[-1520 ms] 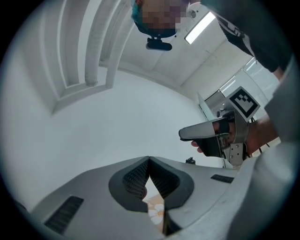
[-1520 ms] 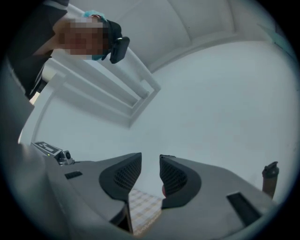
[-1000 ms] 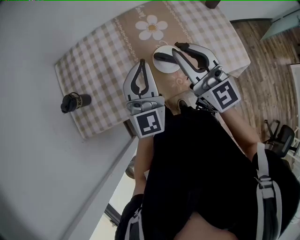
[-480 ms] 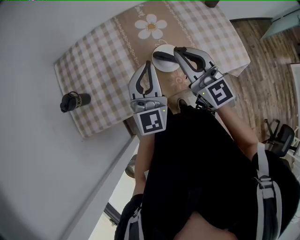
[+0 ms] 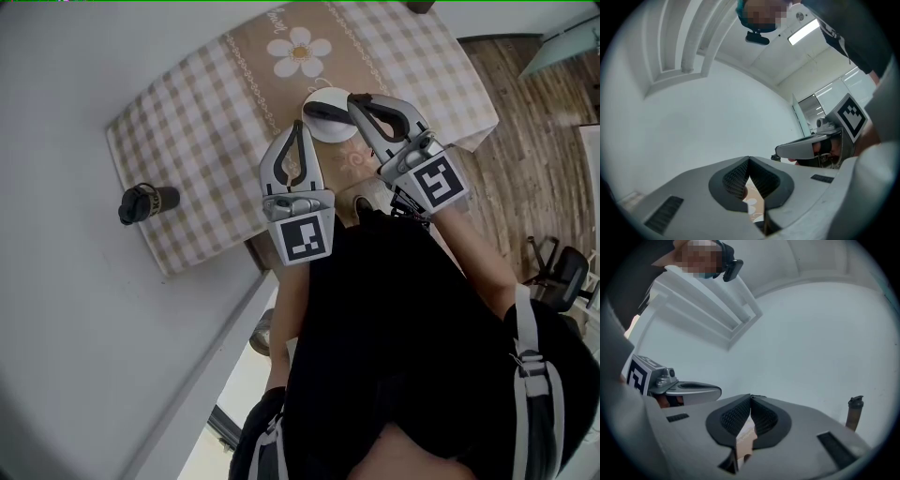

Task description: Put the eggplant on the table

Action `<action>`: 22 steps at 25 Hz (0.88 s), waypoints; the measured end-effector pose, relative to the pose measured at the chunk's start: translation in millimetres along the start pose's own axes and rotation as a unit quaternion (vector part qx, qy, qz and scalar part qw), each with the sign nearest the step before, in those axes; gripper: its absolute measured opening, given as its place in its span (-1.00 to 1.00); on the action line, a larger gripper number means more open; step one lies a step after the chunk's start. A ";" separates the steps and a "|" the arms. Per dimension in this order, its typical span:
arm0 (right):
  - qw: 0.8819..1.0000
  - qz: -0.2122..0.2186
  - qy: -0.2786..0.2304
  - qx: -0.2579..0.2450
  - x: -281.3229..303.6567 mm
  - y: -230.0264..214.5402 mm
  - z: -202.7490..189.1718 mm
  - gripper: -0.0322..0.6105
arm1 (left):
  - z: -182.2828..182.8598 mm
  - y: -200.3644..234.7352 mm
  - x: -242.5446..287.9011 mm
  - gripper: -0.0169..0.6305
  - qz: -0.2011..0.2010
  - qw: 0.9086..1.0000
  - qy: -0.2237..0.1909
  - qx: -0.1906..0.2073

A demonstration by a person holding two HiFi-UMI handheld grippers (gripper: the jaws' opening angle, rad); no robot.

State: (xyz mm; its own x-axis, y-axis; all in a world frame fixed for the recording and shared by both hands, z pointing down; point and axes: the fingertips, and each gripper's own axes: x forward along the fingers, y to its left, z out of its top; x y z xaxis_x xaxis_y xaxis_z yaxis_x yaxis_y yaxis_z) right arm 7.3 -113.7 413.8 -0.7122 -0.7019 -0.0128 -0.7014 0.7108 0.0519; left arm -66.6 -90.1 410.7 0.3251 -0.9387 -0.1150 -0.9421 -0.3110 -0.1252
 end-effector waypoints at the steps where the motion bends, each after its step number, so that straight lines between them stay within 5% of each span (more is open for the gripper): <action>1: 1.000 -0.001 0.004 0.001 -0.1 -0.3 -2.1 -0.89 | 0.7 -0.1 -0.2 -0.92 0.000 1.000 0.000 0.000; 22: 1.000 -0.015 0.020 0.000 0.0 -5.5 -15.3 -0.89 | -4.0 -0.2 0.1 -0.92 0.000 1.000 0.007 0.005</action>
State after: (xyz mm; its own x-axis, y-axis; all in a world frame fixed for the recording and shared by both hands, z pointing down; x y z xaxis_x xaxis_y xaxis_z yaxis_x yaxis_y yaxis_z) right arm 11.5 -118.3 428.8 -0.6898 -0.7235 0.0254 -0.7219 0.6901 0.0523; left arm -66.6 -90.7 414.7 0.3242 -0.9406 -0.1005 -0.9410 -0.3098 -0.1361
